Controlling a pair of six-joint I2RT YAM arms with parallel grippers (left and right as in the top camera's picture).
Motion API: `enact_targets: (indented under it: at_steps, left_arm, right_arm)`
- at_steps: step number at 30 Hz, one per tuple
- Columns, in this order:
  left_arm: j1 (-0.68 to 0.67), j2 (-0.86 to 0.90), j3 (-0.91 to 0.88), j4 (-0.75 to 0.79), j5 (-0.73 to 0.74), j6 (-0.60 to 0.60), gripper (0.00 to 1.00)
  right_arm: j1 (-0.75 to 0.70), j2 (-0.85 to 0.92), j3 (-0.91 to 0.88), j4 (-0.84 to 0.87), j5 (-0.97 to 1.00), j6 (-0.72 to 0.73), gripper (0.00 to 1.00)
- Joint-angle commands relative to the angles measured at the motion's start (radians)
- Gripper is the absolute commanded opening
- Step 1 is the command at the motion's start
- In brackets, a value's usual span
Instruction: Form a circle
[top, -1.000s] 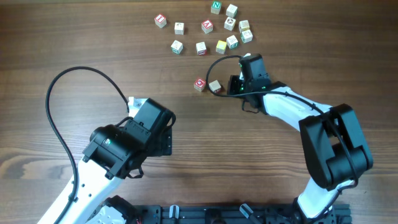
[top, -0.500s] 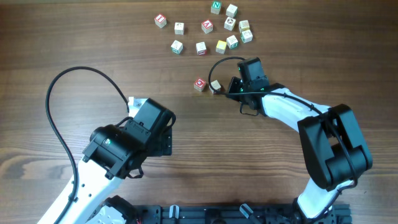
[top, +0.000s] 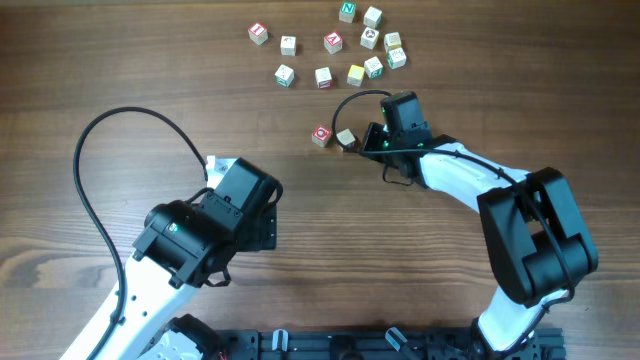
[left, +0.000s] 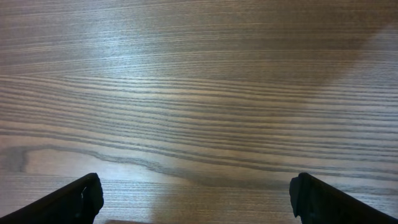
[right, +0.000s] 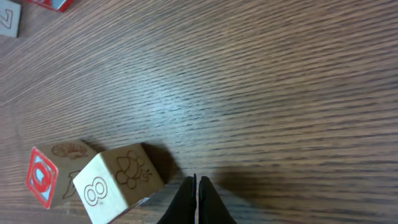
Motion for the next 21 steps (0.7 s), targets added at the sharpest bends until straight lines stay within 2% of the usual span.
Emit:
enact_targets:
  at_steps: [1,21]
  left_arm:
    - [0.005,-0.007,-0.005,0.0,-0.013,-0.002,1.0]
    - [0.005,-0.007,-0.005,0.0,-0.013,-0.002,1.0]
  right_arm:
    - [0.013,-0.014,-0.012,0.006,-0.021,0.012,0.05]
    - [0.03,-0.014,-0.012,0.054,-0.036,-0.008,0.04]
